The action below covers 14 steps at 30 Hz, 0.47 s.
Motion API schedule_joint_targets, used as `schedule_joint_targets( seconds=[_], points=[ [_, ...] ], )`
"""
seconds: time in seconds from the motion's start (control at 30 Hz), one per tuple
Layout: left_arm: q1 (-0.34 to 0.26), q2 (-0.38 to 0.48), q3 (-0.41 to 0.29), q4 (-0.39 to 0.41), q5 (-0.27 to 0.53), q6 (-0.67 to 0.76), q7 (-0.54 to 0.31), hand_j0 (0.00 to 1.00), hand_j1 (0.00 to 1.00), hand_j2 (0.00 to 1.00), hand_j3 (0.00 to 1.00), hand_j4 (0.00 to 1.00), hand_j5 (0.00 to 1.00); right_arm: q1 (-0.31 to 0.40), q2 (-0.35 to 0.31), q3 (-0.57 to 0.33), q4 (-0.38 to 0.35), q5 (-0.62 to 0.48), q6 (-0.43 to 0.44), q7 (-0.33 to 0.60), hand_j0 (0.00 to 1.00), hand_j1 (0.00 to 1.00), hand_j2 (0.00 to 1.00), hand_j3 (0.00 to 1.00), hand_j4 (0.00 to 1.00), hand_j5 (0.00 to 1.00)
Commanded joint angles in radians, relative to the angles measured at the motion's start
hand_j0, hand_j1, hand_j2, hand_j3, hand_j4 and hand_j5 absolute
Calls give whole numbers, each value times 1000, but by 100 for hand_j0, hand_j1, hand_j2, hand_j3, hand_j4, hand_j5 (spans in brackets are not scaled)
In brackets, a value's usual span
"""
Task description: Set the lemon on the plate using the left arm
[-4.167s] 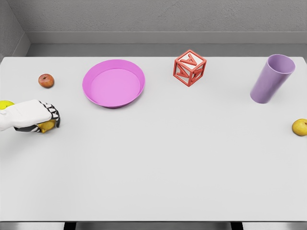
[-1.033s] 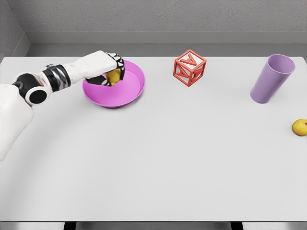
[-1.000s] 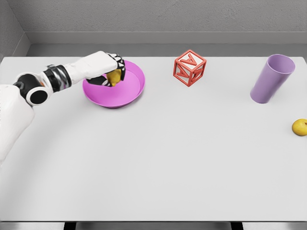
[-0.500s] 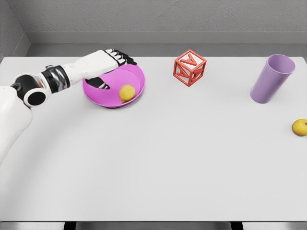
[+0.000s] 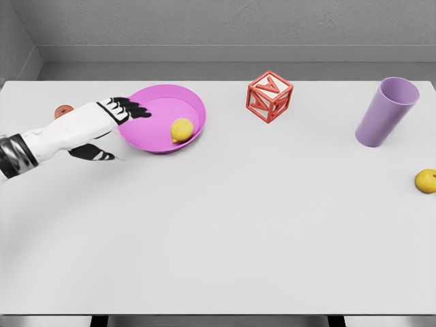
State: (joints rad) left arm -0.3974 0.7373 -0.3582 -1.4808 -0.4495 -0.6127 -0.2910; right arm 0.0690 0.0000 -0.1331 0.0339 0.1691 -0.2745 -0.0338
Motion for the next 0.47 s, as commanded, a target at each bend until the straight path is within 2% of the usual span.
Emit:
schedule_joint_targets(
  seconds=[0.0,0.13,0.23,0.3,0.43],
  points=[
    [5,39,68,-35,35,2,1,100,100,100,100,100,100,0,0,0,0,0,0,0,100,100,100,100,100,100],
    [86,40,148,-35,38,2,1,100,100,100,100,100,100,0,0,0,0,0,0,0,100,100,100,100,100,100],
    [132,68,177,-33,43,2,1,100,100,100,100,100,100,0,0,0,0,0,0,0,100,100,100,100,100,100],
    [176,76,234,-36,63,2,1,100,100,100,100,100,100,0,0,0,0,0,0,0,100,100,100,100,100,100],
    [213,102,235,-45,63,2,-2,100,100,100,100,100,100,0,0,0,0,0,0,0,100,100,100,100,100,100]
  ],
)
